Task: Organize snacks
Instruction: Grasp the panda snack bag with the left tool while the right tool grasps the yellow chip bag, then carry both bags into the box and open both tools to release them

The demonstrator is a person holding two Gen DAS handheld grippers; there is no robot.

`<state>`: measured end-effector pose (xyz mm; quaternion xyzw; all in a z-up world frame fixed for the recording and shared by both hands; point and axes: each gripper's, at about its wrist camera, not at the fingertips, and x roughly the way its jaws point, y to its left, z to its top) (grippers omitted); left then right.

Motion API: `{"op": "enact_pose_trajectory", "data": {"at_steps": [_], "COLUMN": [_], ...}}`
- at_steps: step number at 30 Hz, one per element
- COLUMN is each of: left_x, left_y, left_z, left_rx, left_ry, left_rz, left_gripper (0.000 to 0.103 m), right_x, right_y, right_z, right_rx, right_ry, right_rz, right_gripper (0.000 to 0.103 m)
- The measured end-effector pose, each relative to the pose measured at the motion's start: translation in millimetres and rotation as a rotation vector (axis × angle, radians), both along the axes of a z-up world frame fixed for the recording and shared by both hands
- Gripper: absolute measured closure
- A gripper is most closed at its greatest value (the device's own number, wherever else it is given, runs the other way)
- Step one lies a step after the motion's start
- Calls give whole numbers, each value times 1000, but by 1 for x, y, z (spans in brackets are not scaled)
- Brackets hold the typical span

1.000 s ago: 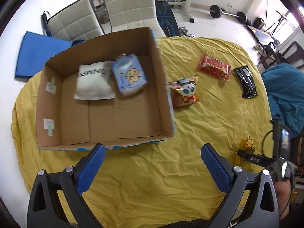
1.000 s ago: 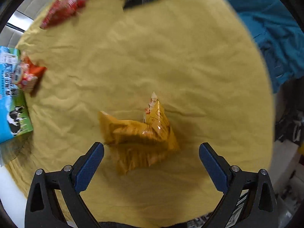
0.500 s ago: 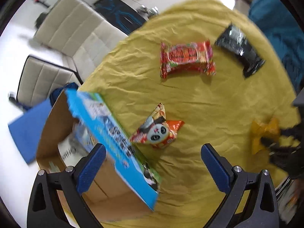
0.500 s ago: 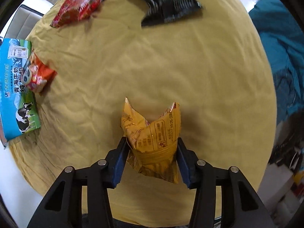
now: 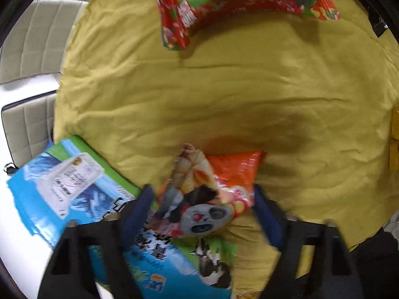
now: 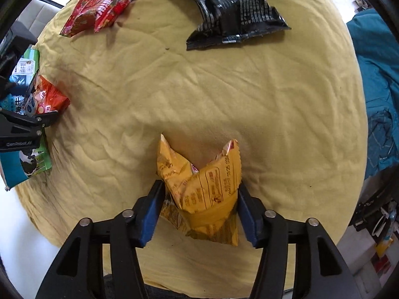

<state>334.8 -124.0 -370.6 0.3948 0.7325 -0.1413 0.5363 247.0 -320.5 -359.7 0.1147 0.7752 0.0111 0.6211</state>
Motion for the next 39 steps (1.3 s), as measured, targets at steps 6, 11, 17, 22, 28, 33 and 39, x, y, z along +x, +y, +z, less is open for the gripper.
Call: {"op": "enact_pose_trajectory", "data": {"at_steps": [6, 11, 17, 22, 28, 33, 39], "left_x": [-15, -33, -64, -91, -123, -138, -150], "left_y": [1, 6, 15, 23, 25, 39, 50], "left_z": [-1, 18, 34, 28, 36, 64, 116], "left_rx": [-33, -101, -269, -310, -331, -368, -428], "left_ry": [-43, -78, -77, -103, -162, -222, -314], "left_rz": [63, 231, 460, 573, 612, 635, 632], "left_gripper": [36, 36, 36, 36, 36, 36, 36], "right_x": [-15, -25, -37, -48, -64, -70, -63], "right_y": [-10, -18, -23, -27, -18, -16, -4], "right_z": [-12, -8, -15, -6, 6, 40, 98], "right_rx": [20, 19, 37, 28, 11, 21, 61], "right_ry": [9, 7, 22, -12, -54, -117, -209], "right_rz": [-48, -72, -88, -104, -103, -106, -73], "right_gripper": [38, 38, 42, 57, 63, 64, 64]}}
